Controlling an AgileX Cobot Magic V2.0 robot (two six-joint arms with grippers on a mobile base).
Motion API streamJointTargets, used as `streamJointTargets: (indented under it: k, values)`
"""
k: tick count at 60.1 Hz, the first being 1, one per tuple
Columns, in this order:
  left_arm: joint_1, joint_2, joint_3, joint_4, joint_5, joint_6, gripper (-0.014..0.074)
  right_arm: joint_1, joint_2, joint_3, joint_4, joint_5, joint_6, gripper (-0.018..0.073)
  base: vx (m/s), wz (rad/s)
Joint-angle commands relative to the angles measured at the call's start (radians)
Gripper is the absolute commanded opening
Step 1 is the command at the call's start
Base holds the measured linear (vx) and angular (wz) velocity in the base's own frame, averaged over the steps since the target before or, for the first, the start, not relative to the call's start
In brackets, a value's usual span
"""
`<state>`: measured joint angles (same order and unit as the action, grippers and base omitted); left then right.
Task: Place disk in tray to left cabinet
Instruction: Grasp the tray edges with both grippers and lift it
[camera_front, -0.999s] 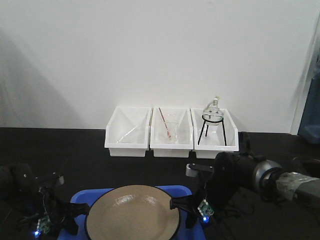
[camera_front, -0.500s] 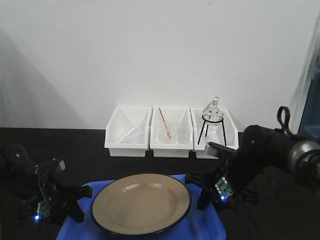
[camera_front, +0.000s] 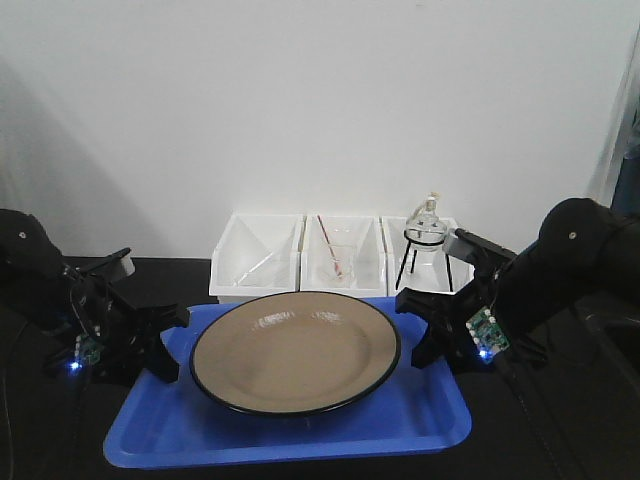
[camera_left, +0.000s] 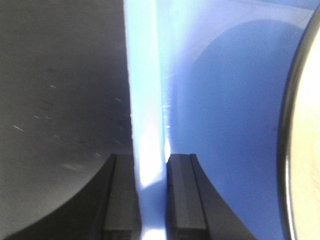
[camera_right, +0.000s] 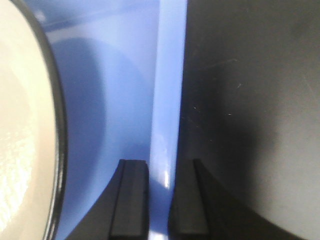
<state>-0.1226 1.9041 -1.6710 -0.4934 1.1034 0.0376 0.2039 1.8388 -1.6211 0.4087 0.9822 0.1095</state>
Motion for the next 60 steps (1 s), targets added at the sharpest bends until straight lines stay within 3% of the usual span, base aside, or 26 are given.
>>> streamJointTargets:
  k: [1, 27, 60]
  values:
    - [-0.024, -0.083, -0.062, -0.201, 0.024, -0.018, -0.0001, 0.015, -0.079, -0.033, 0.169, -0.038, -0.002, -0.0002, 0.00, 0.00]
    - [-0.024, -0.155, -0.088, -0.200, 0.054, -0.109, -0.0001, 0.015, -0.101, -0.033, 0.240, -0.020, -0.003, -0.0002, 0.00, 0.00]
    - [-0.024, -0.214, -0.087, -0.199, 0.068, -0.111, -0.0001, 0.015, -0.141, -0.033, 0.320, -0.010, -0.040, -0.0002, 0.00, 0.00]
